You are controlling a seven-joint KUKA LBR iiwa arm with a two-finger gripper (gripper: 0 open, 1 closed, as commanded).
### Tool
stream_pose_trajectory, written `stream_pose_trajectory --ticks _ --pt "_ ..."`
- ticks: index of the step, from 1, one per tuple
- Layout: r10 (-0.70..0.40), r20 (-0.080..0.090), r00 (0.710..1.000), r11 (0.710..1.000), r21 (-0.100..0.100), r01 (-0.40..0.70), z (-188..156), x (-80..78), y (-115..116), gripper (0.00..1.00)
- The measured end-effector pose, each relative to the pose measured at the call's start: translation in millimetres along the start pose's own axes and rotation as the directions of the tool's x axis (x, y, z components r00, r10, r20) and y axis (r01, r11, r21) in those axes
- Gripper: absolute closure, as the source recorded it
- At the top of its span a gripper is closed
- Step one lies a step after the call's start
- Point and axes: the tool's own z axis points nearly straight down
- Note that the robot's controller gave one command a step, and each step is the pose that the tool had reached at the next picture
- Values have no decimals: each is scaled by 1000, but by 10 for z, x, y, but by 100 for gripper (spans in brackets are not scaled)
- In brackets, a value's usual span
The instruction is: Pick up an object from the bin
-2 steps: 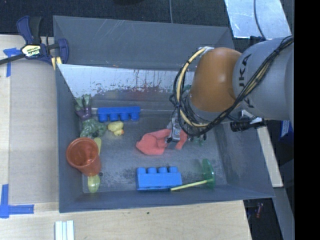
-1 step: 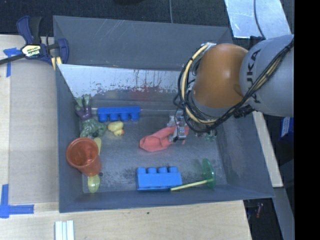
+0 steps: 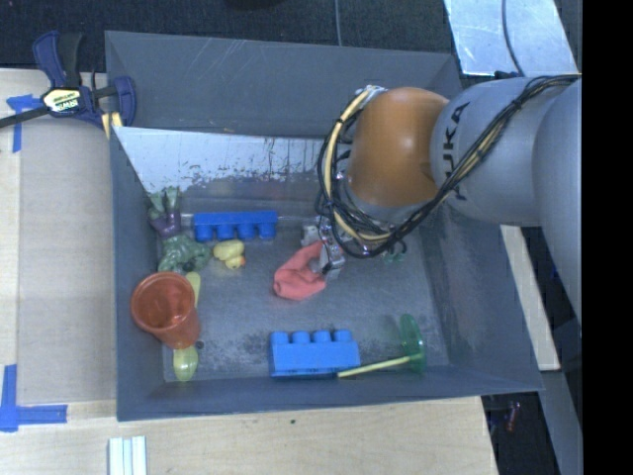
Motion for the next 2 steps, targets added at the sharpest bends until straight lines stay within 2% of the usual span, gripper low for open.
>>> stream_pose_trajectory --ticks 1,2 --pt "26 -13 1000 1000 -4 -26 -375 9 -62 100" --pt "-33 4 999 999 -2 33 -1185 -17 250 100"
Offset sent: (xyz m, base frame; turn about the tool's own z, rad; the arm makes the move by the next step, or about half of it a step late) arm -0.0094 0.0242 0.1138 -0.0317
